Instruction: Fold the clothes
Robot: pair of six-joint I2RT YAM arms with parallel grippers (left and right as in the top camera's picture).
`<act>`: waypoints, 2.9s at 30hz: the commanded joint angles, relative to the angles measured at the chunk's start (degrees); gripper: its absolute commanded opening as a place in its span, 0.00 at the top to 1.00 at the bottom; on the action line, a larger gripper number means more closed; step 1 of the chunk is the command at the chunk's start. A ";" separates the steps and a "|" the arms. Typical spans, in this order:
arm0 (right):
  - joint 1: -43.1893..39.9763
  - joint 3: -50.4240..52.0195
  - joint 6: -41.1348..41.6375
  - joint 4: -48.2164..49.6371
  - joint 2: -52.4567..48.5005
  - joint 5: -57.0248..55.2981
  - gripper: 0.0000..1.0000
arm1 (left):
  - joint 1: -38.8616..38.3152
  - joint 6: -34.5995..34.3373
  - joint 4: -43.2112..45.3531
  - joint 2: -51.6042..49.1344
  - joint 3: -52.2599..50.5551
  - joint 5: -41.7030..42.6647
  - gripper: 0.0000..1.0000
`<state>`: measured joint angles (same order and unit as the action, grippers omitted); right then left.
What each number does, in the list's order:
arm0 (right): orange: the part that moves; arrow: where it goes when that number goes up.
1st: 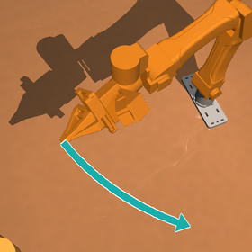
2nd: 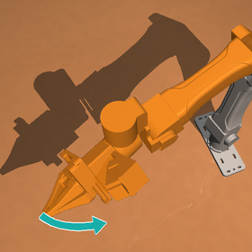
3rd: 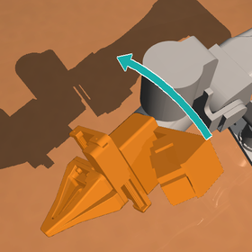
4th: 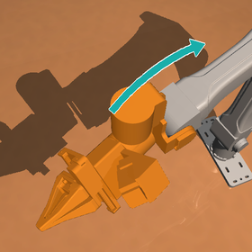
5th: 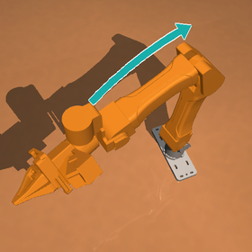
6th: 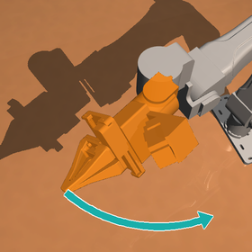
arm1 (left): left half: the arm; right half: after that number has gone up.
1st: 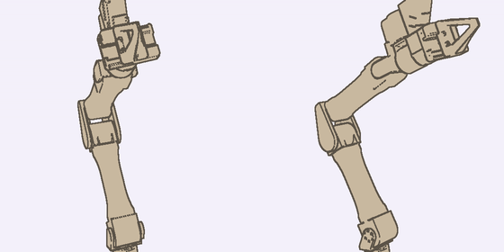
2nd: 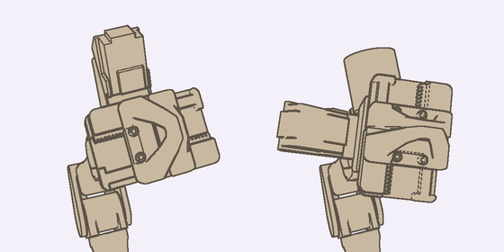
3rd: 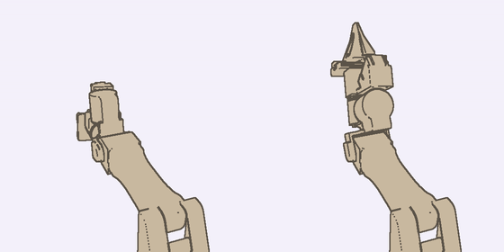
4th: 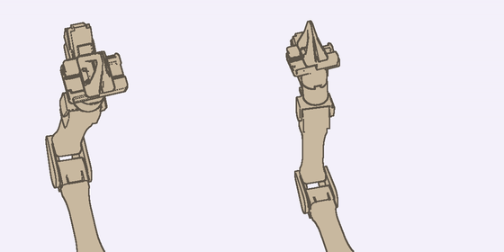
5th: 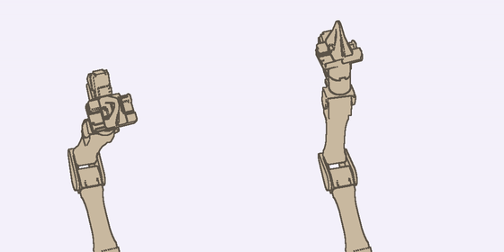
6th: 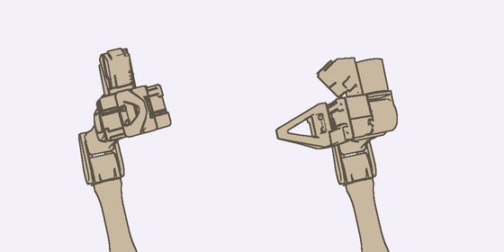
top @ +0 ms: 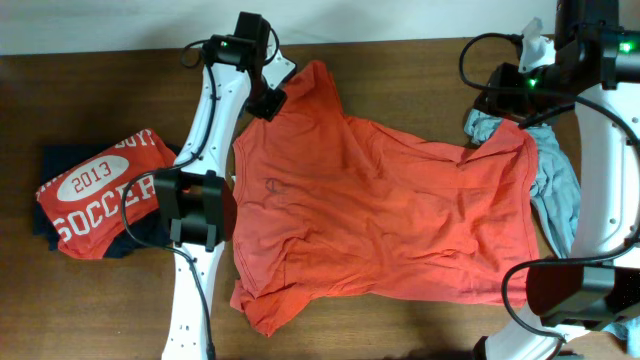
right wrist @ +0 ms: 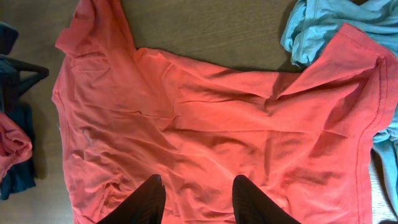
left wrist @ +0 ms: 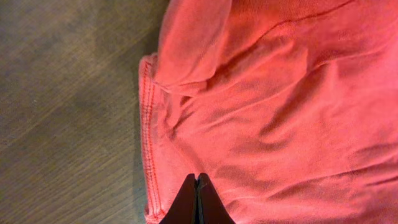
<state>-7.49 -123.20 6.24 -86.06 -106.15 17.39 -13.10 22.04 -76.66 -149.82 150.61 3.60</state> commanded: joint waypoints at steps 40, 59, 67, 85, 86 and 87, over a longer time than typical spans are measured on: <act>-10.10 0.42 3.93 5.53 -21.16 -14.80 0.72 | 13.27 -17.75 -12.33 -9.51 1.01 -17.57 0.99; -19.65 7.15 4.35 10.56 -34.47 -10.54 0.96 | 13.27 -17.77 -11.87 -9.51 1.01 -16.48 0.99; -29.51 8.59 14.73 12.24 -34.56 -25.51 0.96 | 13.27 -17.75 -11.23 -9.51 1.01 -16.50 0.99; -33.05 -10.03 -13.53 5.25 -27.93 24.33 0.44 | 13.16 -17.73 -12.24 -9.49 10.80 -16.48 0.92; -31.74 -10.14 -13.53 5.31 -27.54 23.96 0.43 | 13.09 -17.73 -12.63 -9.49 12.00 -16.46 0.90; -29.97 -10.14 -13.57 5.33 -27.43 23.47 0.41 | 13.00 -17.73 -13.05 -9.49 13.33 -16.28 0.87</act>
<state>-42.04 -131.24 -3.14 -80.58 -138.23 34.30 -0.38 4.84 -88.62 -159.02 158.74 -12.67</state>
